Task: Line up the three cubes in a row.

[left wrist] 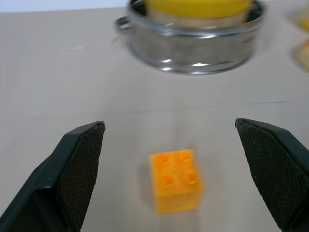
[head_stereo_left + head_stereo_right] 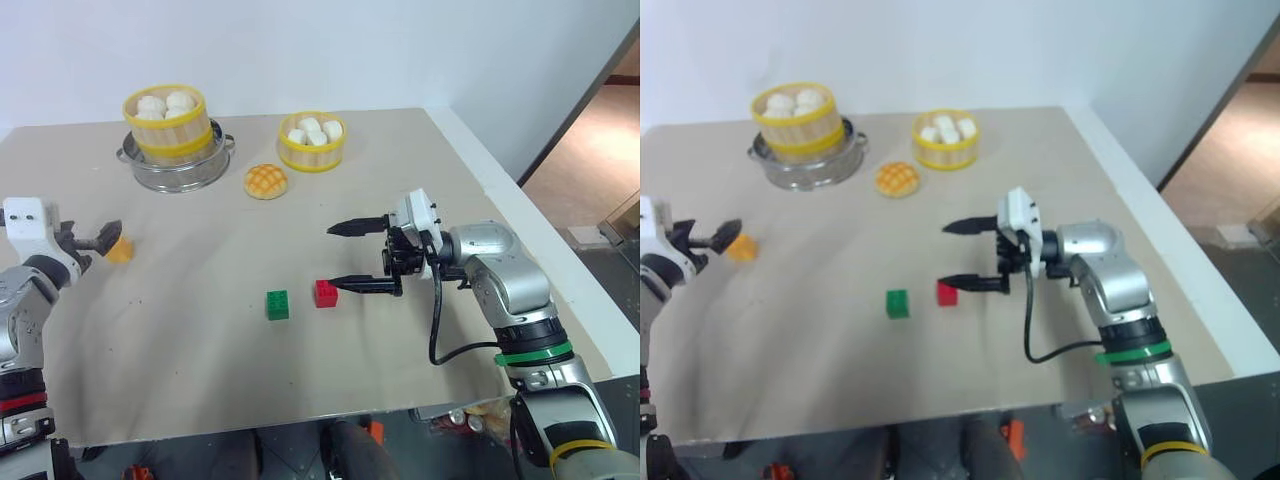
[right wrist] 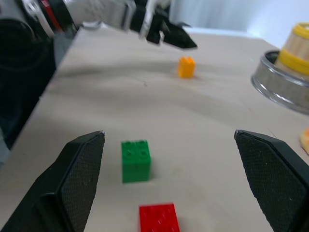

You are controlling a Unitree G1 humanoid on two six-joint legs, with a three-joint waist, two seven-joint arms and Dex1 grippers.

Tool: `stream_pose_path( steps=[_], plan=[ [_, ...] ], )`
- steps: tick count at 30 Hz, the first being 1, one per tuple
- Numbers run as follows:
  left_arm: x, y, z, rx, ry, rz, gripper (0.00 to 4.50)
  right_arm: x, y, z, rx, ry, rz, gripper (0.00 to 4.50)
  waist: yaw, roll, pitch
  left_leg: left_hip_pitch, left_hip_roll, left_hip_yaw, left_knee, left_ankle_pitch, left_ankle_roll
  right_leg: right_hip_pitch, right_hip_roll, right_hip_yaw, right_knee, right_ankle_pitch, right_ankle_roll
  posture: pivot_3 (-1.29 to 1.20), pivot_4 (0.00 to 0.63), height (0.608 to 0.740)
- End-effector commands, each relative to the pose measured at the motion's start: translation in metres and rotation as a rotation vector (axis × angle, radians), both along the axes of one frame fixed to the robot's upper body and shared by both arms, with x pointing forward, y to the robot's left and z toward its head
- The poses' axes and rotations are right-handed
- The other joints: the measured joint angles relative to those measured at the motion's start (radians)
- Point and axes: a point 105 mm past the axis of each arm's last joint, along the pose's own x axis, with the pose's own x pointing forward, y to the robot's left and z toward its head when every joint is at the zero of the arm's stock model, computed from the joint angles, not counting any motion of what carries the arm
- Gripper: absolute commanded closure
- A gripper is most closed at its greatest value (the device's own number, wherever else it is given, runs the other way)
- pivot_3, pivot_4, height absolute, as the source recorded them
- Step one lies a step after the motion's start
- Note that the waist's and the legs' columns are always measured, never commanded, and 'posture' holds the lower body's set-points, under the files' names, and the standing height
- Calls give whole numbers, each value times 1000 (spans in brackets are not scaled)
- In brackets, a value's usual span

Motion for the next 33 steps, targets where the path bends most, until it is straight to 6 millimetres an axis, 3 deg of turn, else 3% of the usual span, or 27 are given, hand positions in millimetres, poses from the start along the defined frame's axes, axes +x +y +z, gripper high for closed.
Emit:
stream_pose_path(
  steps=[1, 15, 18, 25, 28, 31, 33],
  plan=[
    [2, 4, 11, 11, -46, 24, 14, -1, 2, 13, 26, -38, 25, 0, 0, 0, 0, 0, 0, 0, 0, 0, 0, 0, 0, 0, 0, 0, 0, 0, 150, 740],
    [22, -14, -23, -52, 82, -32, 14, 3, 1, 8, -3, -69, 2, 0, -1, -1, 0, 0, 0, 0, 0, 0, 0, 0, 0, 0, 0, 0, 0, 0, 150, 740],
    [23, -11, -27, -56, 99, -18, 801, 3, 0, 7, -8, -73, -3, 0, -1, -1, 0, 0, 0, 0, 0, 0, 0, 0, 0, 0, 0, 0, 0, 0, 150, 740],
    [23, -8, -26, -57, 101, -18, 3099, 3, -1, 6, -12, -77, -11, 0, 0, -1, 0, 0, 0, 0, 0, 0, 0, 0, 0, 0, 0, 0, 0, 0, 150, 740],
    [22, -12, -20, -45, 89, -65, 3156, 3, -2, 6, -13, -78, -13, 0, -1, -1, 0, 0, 0, 0, 0, 0, 0, 0, 0, 0, 0, 1, 0, 0, 150, 740],
    [19, -46, 1, -61, -1, -302, 3156, 4, -3, 7, -15, -81, -17, 0, -1, -1, 0, 0, 0, 0, 0, 0, 0, 0, 0, 0, 0, 1, 0, 0, 150, 740],
    [3, -86, 11, 47, -14, -570, 3156, 5, -4, 7, -19, -82, -21, 0, -1, -1, 0, 0, 0, 0, 0, 0, -1, 0, 0, 0, 0, 0, 0, 0, 150, 740]
  ],
)
